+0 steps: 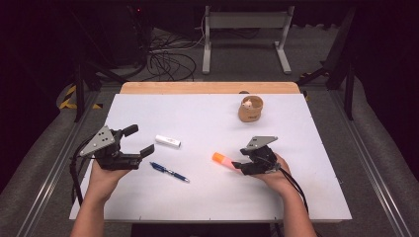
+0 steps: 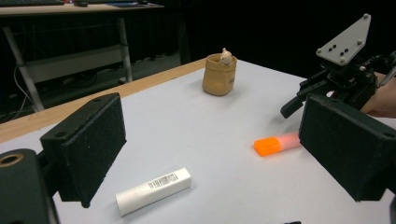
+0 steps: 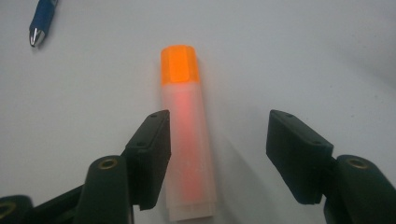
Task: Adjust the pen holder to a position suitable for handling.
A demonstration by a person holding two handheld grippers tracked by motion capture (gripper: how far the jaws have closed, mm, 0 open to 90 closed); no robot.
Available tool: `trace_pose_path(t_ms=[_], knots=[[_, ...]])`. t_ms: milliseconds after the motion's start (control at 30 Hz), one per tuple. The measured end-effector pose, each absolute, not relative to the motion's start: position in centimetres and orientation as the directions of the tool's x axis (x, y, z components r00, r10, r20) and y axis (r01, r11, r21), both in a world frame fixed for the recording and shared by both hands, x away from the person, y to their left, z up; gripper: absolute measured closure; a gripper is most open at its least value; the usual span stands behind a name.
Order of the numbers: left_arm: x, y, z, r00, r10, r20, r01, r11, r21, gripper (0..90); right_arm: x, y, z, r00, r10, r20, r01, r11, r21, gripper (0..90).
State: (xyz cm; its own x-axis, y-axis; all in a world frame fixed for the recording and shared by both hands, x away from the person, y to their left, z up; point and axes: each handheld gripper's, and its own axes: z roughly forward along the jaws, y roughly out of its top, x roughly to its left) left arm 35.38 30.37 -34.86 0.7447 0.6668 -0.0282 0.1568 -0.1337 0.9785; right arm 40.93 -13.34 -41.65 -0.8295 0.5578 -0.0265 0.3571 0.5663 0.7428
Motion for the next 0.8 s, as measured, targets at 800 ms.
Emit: trace_pose_path(t_ms=[800], knots=[[35.4, 30.3, -34.9, 0.746, 0.665, -0.031, 0.163, -0.138, 0.977, 8.0, 40.9, -12.1, -42.8, -0.851, 0.524, -0.048, 0.357, 0.642, 0.678, 47.3]])
